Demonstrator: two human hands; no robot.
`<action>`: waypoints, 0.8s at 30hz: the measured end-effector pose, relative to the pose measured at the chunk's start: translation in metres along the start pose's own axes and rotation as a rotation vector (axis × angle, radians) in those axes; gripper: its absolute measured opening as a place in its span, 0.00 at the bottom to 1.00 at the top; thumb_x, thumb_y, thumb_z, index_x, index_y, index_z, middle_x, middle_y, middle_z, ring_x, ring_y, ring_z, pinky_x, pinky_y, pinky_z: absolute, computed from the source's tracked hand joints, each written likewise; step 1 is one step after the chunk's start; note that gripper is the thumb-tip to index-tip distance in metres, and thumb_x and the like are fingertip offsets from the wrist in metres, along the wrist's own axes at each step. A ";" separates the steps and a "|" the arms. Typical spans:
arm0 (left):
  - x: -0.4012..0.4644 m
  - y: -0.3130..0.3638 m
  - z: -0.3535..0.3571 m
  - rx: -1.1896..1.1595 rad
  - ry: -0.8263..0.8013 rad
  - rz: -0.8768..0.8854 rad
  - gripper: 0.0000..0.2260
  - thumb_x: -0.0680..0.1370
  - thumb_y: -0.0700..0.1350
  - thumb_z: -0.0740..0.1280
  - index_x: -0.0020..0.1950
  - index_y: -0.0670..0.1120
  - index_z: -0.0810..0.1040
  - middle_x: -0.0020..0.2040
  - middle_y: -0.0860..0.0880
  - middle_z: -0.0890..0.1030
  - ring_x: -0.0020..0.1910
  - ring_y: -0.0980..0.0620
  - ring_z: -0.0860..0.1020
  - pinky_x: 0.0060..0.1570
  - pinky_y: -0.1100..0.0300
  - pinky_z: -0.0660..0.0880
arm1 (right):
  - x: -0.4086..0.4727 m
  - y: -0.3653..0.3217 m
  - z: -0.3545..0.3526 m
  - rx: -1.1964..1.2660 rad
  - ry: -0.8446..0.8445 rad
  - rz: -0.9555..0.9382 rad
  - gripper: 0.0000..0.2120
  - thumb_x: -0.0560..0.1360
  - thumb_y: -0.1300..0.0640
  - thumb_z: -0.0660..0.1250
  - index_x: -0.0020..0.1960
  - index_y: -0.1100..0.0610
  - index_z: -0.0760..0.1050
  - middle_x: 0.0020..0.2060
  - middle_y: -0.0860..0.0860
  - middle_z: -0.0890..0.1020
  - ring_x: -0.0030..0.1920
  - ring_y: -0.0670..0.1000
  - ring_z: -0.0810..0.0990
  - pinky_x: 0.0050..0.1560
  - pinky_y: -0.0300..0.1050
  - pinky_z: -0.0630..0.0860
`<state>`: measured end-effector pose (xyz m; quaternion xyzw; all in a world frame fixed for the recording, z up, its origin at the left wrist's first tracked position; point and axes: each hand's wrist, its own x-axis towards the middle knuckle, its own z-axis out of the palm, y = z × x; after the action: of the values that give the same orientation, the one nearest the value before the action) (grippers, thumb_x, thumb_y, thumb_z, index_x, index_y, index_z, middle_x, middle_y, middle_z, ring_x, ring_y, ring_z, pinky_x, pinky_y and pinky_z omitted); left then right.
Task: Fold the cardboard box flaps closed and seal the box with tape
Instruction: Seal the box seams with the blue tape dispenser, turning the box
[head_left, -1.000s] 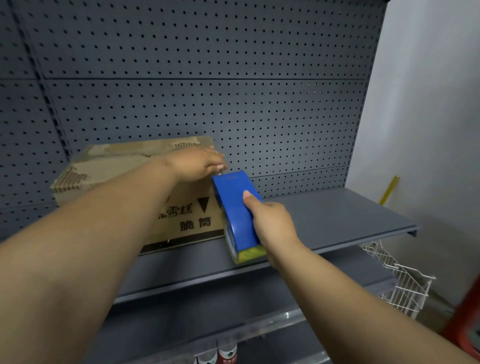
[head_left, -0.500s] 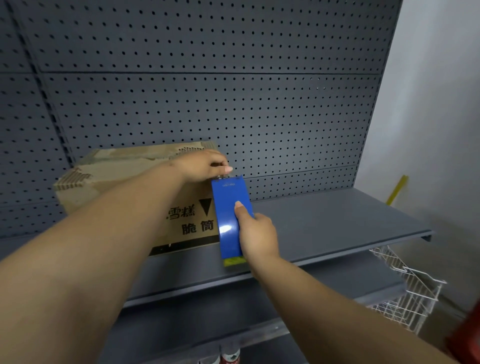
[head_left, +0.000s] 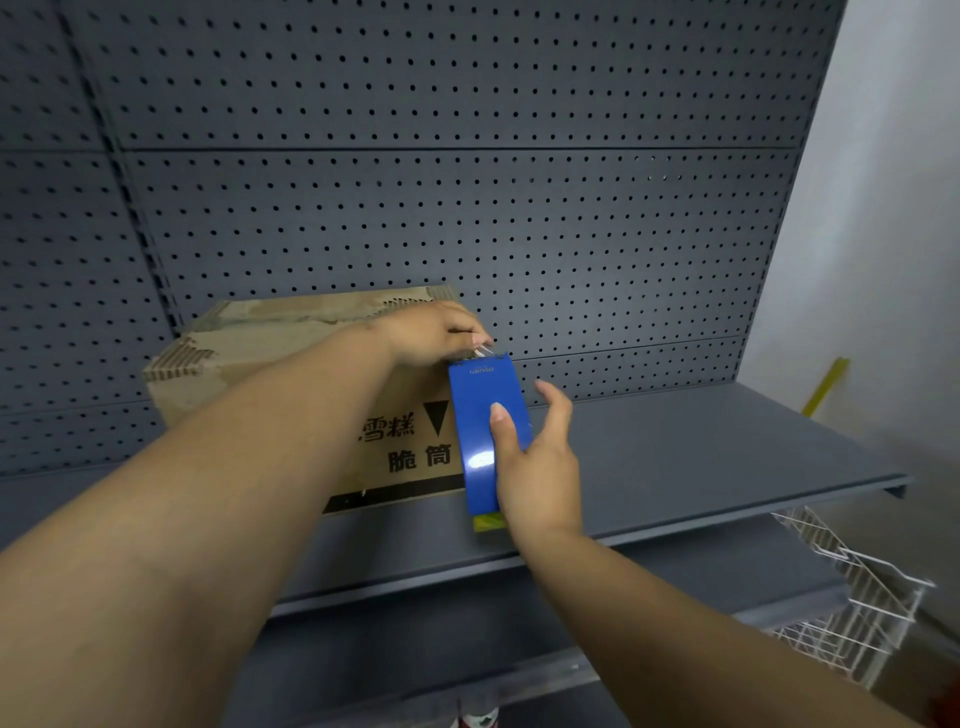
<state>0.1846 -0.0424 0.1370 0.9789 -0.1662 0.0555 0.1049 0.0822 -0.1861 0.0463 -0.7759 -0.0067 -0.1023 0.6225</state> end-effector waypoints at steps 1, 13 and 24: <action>0.000 0.000 0.000 0.004 -0.005 0.000 0.15 0.80 0.50 0.58 0.64 0.49 0.75 0.67 0.49 0.71 0.67 0.52 0.67 0.62 0.62 0.60 | -0.001 0.001 -0.002 -0.026 -0.021 -0.035 0.22 0.76 0.42 0.60 0.68 0.44 0.62 0.40 0.49 0.78 0.40 0.50 0.76 0.36 0.44 0.71; -0.002 0.005 -0.002 -0.007 -0.014 -0.010 0.16 0.80 0.51 0.57 0.67 0.51 0.73 0.70 0.50 0.69 0.70 0.53 0.64 0.65 0.61 0.57 | 0.004 -0.022 -0.022 -0.275 -0.187 -0.118 0.36 0.68 0.46 0.71 0.71 0.44 0.59 0.50 0.48 0.74 0.50 0.51 0.75 0.46 0.43 0.73; -0.001 0.004 0.000 -0.006 -0.008 -0.041 0.16 0.80 0.51 0.58 0.67 0.52 0.72 0.72 0.51 0.67 0.71 0.53 0.63 0.67 0.61 0.56 | 0.019 -0.046 -0.032 -0.281 -0.248 -0.102 0.16 0.65 0.48 0.73 0.50 0.52 0.77 0.45 0.50 0.81 0.45 0.52 0.80 0.46 0.48 0.77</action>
<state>0.1821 -0.0460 0.1376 0.9820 -0.1466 0.0488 0.1085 0.0896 -0.2085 0.1007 -0.8606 -0.1083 -0.0370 0.4963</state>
